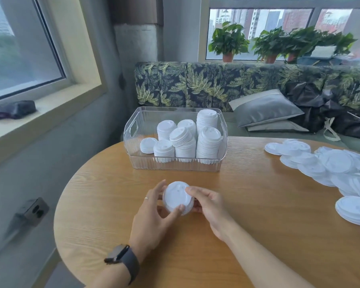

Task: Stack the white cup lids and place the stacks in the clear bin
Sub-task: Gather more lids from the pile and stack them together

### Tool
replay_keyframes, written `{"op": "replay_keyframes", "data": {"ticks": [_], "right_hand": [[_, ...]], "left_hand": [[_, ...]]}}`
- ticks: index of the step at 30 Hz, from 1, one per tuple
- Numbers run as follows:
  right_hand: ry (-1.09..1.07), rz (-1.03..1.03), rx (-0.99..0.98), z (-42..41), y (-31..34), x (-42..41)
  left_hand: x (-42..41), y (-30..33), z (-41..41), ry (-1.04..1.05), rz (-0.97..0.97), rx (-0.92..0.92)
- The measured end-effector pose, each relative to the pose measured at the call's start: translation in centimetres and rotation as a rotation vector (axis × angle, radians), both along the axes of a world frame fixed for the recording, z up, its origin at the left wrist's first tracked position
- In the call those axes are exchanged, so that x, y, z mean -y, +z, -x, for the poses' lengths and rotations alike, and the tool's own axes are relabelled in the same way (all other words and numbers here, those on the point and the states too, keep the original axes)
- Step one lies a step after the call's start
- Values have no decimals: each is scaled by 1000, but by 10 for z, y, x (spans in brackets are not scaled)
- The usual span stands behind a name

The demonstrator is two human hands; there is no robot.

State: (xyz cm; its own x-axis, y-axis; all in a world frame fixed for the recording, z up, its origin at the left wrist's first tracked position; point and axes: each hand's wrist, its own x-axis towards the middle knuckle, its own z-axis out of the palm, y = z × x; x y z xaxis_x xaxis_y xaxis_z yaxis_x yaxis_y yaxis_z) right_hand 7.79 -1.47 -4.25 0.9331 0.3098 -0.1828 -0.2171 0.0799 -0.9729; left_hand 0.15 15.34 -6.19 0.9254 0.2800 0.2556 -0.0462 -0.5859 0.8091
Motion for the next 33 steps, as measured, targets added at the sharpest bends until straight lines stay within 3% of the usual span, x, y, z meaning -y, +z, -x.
{"op": "replay_keyframes", "data": {"ticks": [6,16,29,33], "right_hand": [[28,31,12,-14,-1,-31],[89,-223,-164,-34,-7,-49],[84,-154,-91,-54,-5,-55],[57,-252,-101,-60,-1,-58]], "left_hand": [[-28,6,-2,-78,-310,-9],[-38,1,-23,27,-279,19],[-61,27,-53,-142,-558,-71],[-66,41,-68,-161,-607,-76]]}}
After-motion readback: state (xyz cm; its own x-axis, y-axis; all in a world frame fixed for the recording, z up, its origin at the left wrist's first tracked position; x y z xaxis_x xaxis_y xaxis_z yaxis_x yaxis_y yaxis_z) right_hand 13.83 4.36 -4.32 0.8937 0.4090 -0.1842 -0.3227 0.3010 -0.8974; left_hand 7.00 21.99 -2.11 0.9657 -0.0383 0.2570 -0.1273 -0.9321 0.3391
